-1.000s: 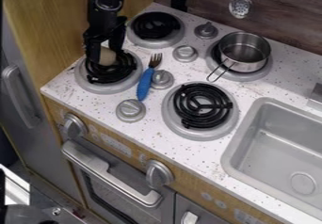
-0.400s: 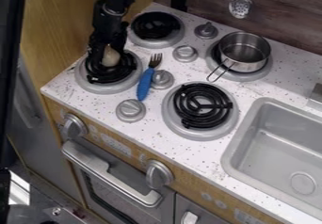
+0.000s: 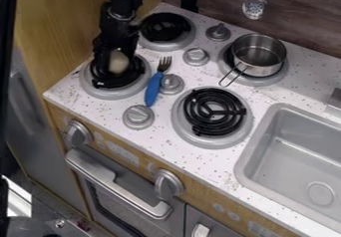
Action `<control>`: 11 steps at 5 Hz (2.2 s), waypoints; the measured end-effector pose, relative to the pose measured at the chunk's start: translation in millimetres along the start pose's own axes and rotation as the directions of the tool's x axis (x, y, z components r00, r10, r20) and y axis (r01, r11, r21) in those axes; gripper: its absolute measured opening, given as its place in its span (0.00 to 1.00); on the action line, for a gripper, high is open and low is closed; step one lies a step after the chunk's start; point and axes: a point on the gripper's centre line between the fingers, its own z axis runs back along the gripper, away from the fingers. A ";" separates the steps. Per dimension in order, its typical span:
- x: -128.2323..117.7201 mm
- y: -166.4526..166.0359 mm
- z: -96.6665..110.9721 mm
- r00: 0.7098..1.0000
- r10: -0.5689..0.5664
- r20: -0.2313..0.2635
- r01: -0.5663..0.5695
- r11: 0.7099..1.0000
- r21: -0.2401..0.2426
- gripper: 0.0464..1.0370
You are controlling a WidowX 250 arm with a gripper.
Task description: Put the white object on the correct edge
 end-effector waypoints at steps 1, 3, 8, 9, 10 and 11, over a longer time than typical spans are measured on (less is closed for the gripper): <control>-10.1 -11.7 23.5 0.977 -0.210 0.040 0.213 0.969 -0.125 0.86; -67.8 -30.2 68.1 0.831 -0.548 0.090 0.555 0.812 -0.179 0.86; -177.6 -33.7 58.5 0.678 -0.734 -0.030 0.715 0.669 -0.201 0.86; -187.1 -32.8 58.4 0.655 -0.753 -0.055 0.729 0.650 -0.216 0.86; -198.1 -30.0 44.3 0.643 -0.758 -0.105 0.730 0.649 -0.213 0.86; -203.8 -41.0 38.9 0.634 -0.764 -0.120 0.732 0.643 -0.227 0.86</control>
